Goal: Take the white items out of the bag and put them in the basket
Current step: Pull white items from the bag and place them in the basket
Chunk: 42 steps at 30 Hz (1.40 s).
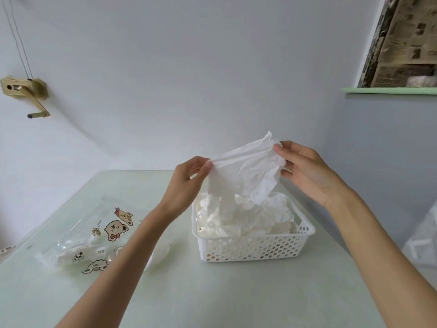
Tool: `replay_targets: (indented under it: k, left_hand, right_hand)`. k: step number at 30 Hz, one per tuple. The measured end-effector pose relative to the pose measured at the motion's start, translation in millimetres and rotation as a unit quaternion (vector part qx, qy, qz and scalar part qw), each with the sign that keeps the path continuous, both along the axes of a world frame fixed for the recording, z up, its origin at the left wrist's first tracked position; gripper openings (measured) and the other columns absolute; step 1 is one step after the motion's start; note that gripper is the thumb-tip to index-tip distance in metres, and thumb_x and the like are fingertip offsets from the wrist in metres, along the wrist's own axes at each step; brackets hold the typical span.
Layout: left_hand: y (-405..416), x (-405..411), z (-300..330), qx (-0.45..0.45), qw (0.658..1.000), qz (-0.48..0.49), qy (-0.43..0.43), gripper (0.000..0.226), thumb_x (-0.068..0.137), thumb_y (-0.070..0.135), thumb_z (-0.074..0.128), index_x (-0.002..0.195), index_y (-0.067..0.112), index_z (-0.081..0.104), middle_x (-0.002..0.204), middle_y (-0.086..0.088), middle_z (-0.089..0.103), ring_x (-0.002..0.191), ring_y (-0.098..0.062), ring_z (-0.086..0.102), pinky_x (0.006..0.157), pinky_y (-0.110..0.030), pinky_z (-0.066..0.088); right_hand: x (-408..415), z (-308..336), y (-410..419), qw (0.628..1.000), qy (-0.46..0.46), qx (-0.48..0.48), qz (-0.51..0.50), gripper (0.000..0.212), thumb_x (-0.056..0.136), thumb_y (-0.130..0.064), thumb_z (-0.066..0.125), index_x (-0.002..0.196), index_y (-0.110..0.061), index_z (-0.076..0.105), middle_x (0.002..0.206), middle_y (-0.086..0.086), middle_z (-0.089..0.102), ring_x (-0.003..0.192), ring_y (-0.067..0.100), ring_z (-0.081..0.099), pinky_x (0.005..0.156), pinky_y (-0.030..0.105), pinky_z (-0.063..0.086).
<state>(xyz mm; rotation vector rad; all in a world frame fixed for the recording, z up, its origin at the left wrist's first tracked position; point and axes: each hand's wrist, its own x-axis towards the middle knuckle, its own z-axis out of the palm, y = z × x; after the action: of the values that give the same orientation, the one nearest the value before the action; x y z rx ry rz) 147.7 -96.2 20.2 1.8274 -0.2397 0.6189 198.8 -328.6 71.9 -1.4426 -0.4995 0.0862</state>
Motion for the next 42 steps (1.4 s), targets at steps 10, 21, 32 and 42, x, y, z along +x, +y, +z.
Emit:
replay_targets:
  k: [10,21,32,42]
  left_hand:
    - [-17.1,37.6,14.6,-0.134,0.978,0.139,-0.080,0.020,0.091,0.022,0.053,0.075,0.027,0.064,0.068,0.015,0.059,0.064,-0.007,0.050,0.059,-0.017,0.041]
    - [-36.6,121.7,-54.3,0.359,0.909,0.169,0.130,0.022,0.092,0.046,0.053,0.100,0.034,0.069,0.100,0.007,0.070,0.095,-0.024,0.061,0.070,-0.029,0.037]
    - [-19.1,112.3,-56.1,0.330,0.926,0.174,-0.053,0.026,0.101,0.031,0.043,0.120,0.027,0.059,0.123,0.007,0.059,0.114,-0.016,0.050,0.089,-0.029,0.038]
    - [-23.2,73.3,-86.5,0.571,0.784,-0.046,0.238,0.097,0.084,0.078,0.019,0.151,0.019,-0.018,0.158,0.005,-0.021,0.144,-0.006,-0.020,0.121,-0.034,-0.007]
  right_hand:
    - [-4.0,-36.0,31.4,0.975,-0.104,-0.006,-0.196,0.005,0.095,-0.020,0.058,0.093,-0.015,0.058,0.046,-0.012,0.045,0.049,0.004,0.042,0.051,0.018,0.047]
    - [67.5,-128.1,-22.0,0.845,-0.137,-0.367,-0.363,0.007,0.094,-0.027,0.055,0.095,-0.020,0.055,0.052,-0.006,0.054,0.057,0.017,0.050,0.051,0.027,0.032]
    - [69.7,-124.9,-21.5,0.741,-0.167,-0.539,-0.363,0.036,0.094,-0.035,0.056,0.125,-0.018,0.048,0.100,0.008,0.068,0.096,0.031,0.063,0.069,0.032,0.039]
    - [56.6,-126.6,21.1,0.737,-0.095,-0.669,-0.007,0.061,0.102,-0.048,0.020,0.153,-0.025,-0.003,0.161,0.001,-0.012,0.147,0.017,-0.013,0.117,0.036,-0.005]
